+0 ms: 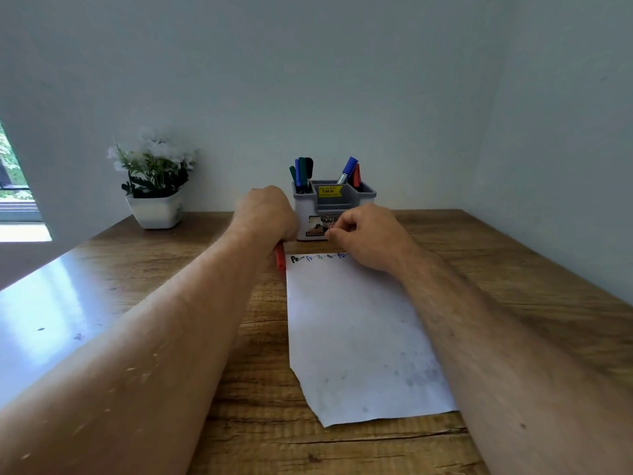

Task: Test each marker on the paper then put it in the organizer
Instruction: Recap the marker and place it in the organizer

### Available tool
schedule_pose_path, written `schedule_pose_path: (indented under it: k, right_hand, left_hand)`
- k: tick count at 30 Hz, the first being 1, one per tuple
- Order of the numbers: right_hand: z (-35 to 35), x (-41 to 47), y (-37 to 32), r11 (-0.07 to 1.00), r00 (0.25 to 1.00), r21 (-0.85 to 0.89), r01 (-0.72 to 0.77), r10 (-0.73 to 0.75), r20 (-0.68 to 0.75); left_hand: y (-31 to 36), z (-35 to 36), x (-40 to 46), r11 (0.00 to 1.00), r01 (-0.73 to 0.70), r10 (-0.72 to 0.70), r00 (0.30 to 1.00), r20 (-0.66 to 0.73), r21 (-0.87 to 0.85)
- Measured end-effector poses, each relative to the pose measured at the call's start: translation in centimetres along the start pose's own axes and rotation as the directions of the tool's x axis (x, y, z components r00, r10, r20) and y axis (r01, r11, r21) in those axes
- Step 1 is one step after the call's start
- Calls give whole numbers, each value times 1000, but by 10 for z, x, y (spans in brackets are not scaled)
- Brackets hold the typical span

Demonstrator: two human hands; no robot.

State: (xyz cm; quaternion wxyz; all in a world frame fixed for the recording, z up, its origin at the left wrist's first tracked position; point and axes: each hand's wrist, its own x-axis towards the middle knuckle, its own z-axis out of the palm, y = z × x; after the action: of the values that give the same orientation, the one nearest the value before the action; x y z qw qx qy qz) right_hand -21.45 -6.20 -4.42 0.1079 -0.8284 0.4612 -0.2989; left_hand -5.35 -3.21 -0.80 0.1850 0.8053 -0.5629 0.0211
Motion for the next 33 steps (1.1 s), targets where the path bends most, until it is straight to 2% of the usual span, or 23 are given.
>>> schedule_pose_path:
  k: [4, 7, 9, 11, 12, 16, 20, 23, 26, 27, 29, 31, 33]
  right_hand:
    - [-1, -1, 0, 1000, 1000, 3, 3, -3, -21]
    - [-2, -1, 0, 999, 997, 9, 33, -33, -70]
    - [-3, -1, -1, 997, 991, 49, 59, -53, -120]
    - [-5, -1, -2, 990, 979, 98, 104, -85, -183]
    - [-6, -1, -4, 986, 971, 97, 135, -111, -213]
    - [-11, -4, -12, 952, 907, 111, 285, -230, -354]
    - [-15, -5, -11, 929, 843, 127, 347, -250, -477]
    - [-16, -4, -11, 906, 823, 165, 389, -262, -504]
    - [-16, -3, -13, 904, 784, 127, 409, -277, -555]
    - [-16, -2, -13, 913, 770, 93, 397, -276, -575]
    - [-18, -1, -14, 929, 742, 52, 367, -259, -618]
    - [-19, -3, -15, 933, 740, 90, 347, -214, -638]
    - [-19, -4, -14, 942, 765, 109, 317, -186, -617]
  left_hand:
    - [-3, -15, 5, 982, 23, -47, 991, -125, -186]
    - [-2, -24, 8, 914, 25, -100, 981, -165, -405]
    - [2, -27, 9, 762, 37, -131, 986, -99, -647]
    - [10, -28, 7, 513, 85, -120, 992, 27, -854]
    - [13, -28, 5, 416, 111, -93, 993, 79, -903]
    - [23, -26, -5, 223, 217, 23, 974, 227, -950]
    - [26, -26, -11, -20, 332, 135, 936, 326, -943]
    - [24, -26, -12, -113, 390, 196, 911, 364, -914]
    - [20, -26, -14, -153, 467, 319, 857, 404, -871]
    - [19, -26, -14, -121, 481, 352, 839, 416, -868]
    - [18, -23, -13, 3, 465, 360, 825, 435, -885]
    - [20, -16, -10, 138, 394, 291, 861, 417, -909]
    - [24, -13, -7, 171, 268, 239, 922, 303, -948]
